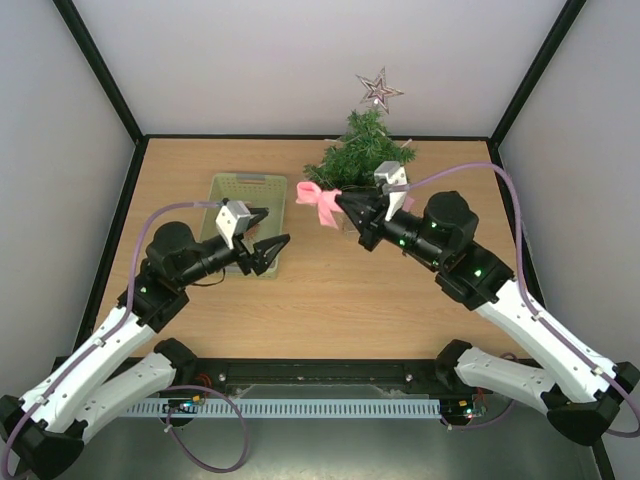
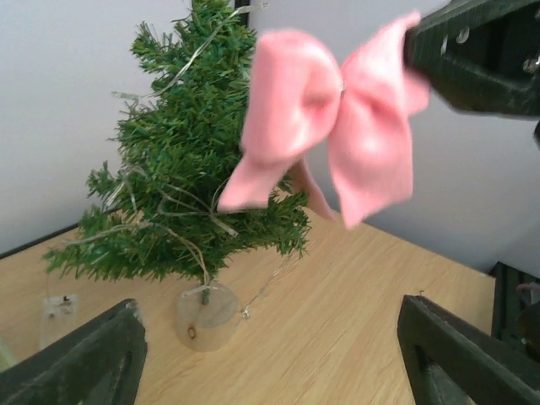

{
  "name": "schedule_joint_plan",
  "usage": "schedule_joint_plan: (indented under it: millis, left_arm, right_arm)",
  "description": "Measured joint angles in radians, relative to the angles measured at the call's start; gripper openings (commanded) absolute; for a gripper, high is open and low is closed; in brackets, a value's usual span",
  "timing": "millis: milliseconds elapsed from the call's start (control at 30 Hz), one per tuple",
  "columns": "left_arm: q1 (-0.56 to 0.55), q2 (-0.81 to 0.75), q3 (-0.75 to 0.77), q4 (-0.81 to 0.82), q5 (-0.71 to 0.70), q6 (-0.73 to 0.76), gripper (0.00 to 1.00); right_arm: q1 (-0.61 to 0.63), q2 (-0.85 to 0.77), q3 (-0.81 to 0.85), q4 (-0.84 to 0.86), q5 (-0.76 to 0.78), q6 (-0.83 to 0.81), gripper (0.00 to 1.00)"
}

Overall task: Decorate the small christmas tree
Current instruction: Place the decoration item on the Christmas tree.

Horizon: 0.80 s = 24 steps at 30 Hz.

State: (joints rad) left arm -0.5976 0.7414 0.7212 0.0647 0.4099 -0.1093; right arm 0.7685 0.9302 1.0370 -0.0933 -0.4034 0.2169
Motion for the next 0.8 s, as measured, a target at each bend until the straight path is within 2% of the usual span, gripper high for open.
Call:
schedule_joint_plan:
  millis: [133,300,500,800]
  left_arm:
    - [0.0,-0.015,0.002,-0.033,-0.044,0.032,1.0]
    - [0.0,-0.019,0.002,-0.077,-0.084,0.07,1.0]
    - [0.0,-0.031,0.002,-0.126,-0.123,0.111,1.0]
    - [0.0,-0.065,-0.003,-0.154,-0.158,0.145,1.0]
  right_arm:
    - [0.0,0.031,0.105,-0.066,0.114,-0.101,0.02]
    - [-0.007,0.095,0.19,-0.113,0.18,-0.185,0.02]
    - [-0.079,0.164,0.238,-0.18,0.177,-0.225,0.02]
    - [-0.205,0.176,0.238,-0.22,0.123,-0.227,0.02]
